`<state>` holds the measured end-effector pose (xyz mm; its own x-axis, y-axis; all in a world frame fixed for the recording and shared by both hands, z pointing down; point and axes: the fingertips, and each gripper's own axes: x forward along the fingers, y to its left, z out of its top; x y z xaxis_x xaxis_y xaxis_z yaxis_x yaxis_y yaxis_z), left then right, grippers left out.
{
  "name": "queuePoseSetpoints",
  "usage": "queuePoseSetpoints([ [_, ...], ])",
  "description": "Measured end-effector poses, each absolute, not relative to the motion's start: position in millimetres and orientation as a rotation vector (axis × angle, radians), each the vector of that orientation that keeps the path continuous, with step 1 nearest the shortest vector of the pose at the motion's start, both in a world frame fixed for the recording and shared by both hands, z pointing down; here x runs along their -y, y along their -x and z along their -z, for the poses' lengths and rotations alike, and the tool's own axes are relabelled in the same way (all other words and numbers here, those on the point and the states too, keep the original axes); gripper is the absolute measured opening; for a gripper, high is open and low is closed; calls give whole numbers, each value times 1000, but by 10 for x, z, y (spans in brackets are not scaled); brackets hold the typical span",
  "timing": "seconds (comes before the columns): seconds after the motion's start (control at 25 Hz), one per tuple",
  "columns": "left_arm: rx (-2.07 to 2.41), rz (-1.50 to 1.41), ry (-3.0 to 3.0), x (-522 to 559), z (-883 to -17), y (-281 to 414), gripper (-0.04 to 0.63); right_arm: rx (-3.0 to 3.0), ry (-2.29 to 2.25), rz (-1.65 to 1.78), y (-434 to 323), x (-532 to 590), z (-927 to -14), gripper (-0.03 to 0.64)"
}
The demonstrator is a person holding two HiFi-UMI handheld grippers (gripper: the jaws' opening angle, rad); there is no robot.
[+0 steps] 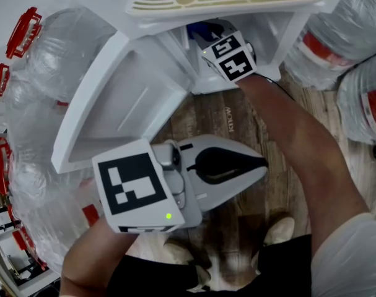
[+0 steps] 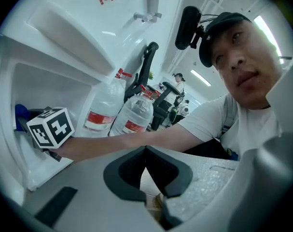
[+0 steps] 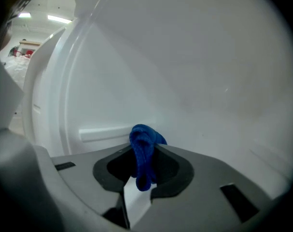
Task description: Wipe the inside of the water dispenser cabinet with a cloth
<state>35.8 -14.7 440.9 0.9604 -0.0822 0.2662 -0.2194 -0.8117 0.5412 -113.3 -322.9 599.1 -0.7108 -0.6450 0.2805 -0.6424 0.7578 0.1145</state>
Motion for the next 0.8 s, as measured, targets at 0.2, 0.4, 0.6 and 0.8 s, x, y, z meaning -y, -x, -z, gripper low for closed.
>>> queuePoseSetpoints([
  [0.2,205,-310,-2512,145,-4418,-362,0,2696,-909,31,1110,2917,-5945,84],
  [0.4,200,-307,-2517,151,-4406,-366,0,2729,-827,46,1072,2598,-5967,84],
  [0.6,191,-318,-2514,133,-4429,-376,0,2709,-805,53,943,2591,-6009,84],
  [0.8,181,-317,-2509,113,-4429,-410,0,2689,-936,93,792,3020,-5817,84],
])
